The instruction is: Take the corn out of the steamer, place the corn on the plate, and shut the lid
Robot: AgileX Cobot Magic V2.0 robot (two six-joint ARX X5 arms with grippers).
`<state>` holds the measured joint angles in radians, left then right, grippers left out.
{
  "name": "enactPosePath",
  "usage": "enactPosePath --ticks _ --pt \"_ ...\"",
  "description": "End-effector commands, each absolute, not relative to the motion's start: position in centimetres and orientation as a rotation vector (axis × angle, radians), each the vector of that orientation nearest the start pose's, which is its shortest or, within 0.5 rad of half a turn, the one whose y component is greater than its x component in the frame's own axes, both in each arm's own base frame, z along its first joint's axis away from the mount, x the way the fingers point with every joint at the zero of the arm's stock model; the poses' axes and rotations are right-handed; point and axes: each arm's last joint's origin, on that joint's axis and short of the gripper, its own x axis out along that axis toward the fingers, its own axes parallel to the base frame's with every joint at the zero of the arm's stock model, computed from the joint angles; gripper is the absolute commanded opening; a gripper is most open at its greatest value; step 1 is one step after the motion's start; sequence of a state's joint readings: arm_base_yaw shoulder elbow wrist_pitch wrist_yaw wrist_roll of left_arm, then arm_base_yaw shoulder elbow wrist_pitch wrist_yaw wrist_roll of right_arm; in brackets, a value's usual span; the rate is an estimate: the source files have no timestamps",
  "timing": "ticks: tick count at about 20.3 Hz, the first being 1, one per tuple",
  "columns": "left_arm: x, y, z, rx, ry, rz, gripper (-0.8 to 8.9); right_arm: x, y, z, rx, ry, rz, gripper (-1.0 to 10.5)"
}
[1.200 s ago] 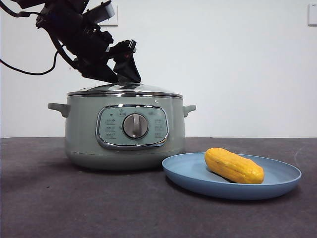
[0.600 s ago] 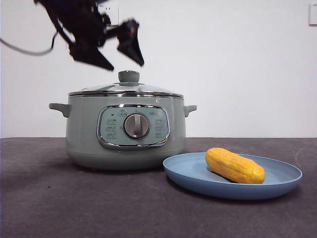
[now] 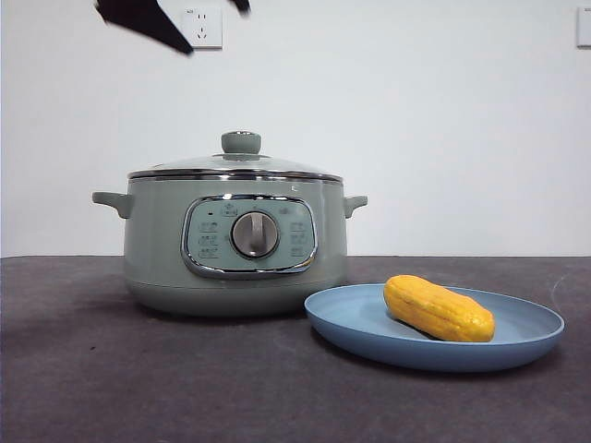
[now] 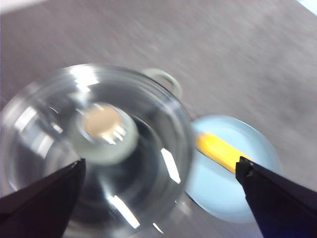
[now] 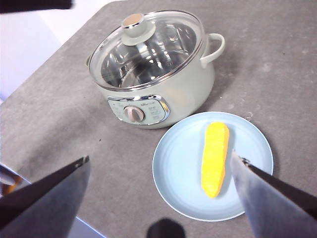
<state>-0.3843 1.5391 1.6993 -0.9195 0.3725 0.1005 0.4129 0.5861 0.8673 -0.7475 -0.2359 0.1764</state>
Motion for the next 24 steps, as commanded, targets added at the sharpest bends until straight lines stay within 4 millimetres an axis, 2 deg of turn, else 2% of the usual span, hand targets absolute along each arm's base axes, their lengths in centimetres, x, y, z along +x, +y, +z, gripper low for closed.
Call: enactPosePath --ticks 1,8,15,16,18,21,23,24 --pt "27.0 -12.2 41.0 0.073 0.794 -0.808 5.3 9.5 4.9 33.1 0.094 0.532 0.61 4.7" --pt "23.7 -11.0 41.8 0.062 0.903 -0.824 5.29 9.8 5.4 32.0 0.071 0.661 0.7 4.7" --pt "22.5 -10.5 41.5 0.075 1.004 -0.824 5.27 10.3 5.6 31.4 0.055 0.725 0.695 4.7" --pt "22.4 -10.4 41.4 0.078 1.014 -0.825 4.87 10.3 5.6 31.4 0.055 0.727 0.694 4.2" --pt "22.3 -10.4 41.4 0.079 1.022 -0.825 3.71 10.3 5.6 31.4 0.055 0.728 0.693 2.7" --pt "22.3 -10.4 41.4 0.079 1.022 -0.825 1.21 10.3 5.6 31.4 0.054 0.728 0.693 -0.2" --pt "22.3 -10.4 41.4 0.081 1.021 -0.826 -0.22 10.3 5.6 31.4 0.054 0.727 0.693 -0.1" --pt "22.3 -10.4 41.4 0.082 1.02 -0.827 -0.06 10.3 5.6 31.4 0.054 0.727 0.693 -0.1"
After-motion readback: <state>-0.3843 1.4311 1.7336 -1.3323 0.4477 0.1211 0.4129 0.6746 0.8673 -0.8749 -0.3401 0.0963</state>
